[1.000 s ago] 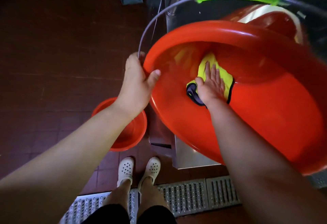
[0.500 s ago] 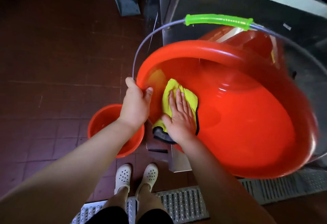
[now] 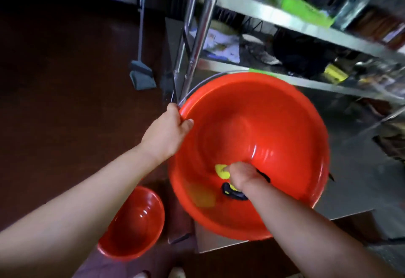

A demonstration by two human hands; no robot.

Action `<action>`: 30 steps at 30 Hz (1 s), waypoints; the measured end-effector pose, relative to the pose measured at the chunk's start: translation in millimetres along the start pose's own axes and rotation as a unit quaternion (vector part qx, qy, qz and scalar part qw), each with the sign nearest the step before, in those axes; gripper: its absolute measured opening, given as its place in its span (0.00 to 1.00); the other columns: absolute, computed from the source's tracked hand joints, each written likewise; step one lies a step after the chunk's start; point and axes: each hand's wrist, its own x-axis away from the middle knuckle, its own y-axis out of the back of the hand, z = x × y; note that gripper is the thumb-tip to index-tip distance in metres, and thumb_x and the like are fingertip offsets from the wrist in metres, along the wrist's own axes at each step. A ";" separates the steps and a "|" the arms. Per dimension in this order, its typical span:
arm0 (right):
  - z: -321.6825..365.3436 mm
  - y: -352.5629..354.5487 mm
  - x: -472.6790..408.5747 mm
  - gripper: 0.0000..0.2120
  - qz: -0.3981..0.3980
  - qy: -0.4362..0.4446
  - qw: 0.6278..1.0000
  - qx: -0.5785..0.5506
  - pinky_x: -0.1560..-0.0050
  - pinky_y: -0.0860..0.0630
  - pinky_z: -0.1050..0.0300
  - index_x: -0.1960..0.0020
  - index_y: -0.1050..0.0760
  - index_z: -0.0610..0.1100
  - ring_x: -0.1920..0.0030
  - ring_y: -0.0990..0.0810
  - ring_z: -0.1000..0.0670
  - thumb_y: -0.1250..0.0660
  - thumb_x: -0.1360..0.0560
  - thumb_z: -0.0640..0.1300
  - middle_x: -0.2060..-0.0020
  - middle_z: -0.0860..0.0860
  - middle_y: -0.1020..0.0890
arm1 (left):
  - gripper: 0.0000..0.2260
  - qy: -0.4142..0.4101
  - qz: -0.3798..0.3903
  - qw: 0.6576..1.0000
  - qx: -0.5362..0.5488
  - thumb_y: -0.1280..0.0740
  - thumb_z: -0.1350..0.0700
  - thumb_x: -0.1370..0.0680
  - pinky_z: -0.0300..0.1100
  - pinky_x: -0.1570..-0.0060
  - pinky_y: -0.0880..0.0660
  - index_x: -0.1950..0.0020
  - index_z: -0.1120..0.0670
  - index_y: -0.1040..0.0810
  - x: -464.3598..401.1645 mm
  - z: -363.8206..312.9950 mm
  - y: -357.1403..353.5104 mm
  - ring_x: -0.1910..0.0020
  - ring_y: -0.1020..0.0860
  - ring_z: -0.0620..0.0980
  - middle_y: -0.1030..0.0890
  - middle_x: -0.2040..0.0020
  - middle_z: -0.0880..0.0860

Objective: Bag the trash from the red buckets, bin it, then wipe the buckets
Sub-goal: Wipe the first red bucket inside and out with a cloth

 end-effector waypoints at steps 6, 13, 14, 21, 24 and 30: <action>0.5 42.7 16.9 0.27 -0.091 0.105 0.988 0.071 0.41 0.30 0.56 0.31 0.32 0.60 0.37 0.25 0.44 0.43 0.25 0.37 0.35 0.48 0.26 | 0.15 0.032 0.046 0.998 -0.007 0.37 0.49 0.23 0.44 0.57 0.33 0.47 0.60 0.31 -15.5 -27.4 13.6 0.49 0.23 0.62 0.22 0.48 0.63; 1.7 84.8 -10.1 0.24 0.000 0.177 0.975 0.133 0.39 0.28 0.52 0.31 0.32 0.59 0.37 0.26 0.42 0.38 0.24 0.41 0.33 0.47 0.27 | 0.15 0.132 0.049 0.990 0.030 0.33 0.51 0.26 0.47 0.55 0.27 0.48 0.61 0.28 -35.6 -19.3 7.4 0.53 0.22 0.59 0.21 0.51 0.61; 2.9 86.2 -13.6 0.24 0.021 0.190 0.971 0.141 0.39 0.28 0.52 0.31 0.32 0.58 0.37 0.26 0.42 0.37 0.24 0.42 0.34 0.47 0.27 | 0.15 0.140 0.049 0.988 0.033 0.33 0.51 0.26 0.47 0.54 0.26 0.47 0.61 0.27 -38.0 -18.5 5.4 0.53 0.22 0.58 0.21 0.51 0.60; 8.1 48.7 -48.4 0.19 0.171 0.217 0.925 0.262 0.42 0.28 0.50 0.34 0.28 0.42 0.37 0.26 0.41 0.37 0.24 0.44 0.36 0.41 0.25 | 0.25 0.177 0.090 0.980 0.006 0.32 0.55 0.29 0.44 0.49 0.23 0.33 0.48 0.31 -51.9 -30.4 -0.8 0.52 0.21 0.52 0.22 0.49 0.52; 5.2 33.6 -60.6 0.23 0.154 0.251 0.932 0.211 0.34 0.34 0.45 0.30 0.33 0.43 0.31 0.33 0.40 0.37 0.24 0.44 0.30 0.42 0.32 | 0.29 0.149 0.109 0.983 -0.003 0.35 0.62 0.30 0.45 0.53 0.20 0.31 0.43 0.33 -53.6 -38.7 -0.9 0.54 0.20 0.48 0.21 0.47 0.51; 2.4 -16.9 -87.7 0.31 0.081 0.377 0.864 0.324 0.28 0.44 0.38 0.25 0.42 0.52 0.26 0.41 0.41 0.43 0.25 0.61 0.25 0.45 0.41 | 0.29 0.174 0.072 0.982 -0.008 0.35 0.64 0.30 0.44 0.53 0.21 0.32 0.43 0.32 -52.0 -46.9 -10.6 0.53 0.20 0.47 0.20 0.47 0.51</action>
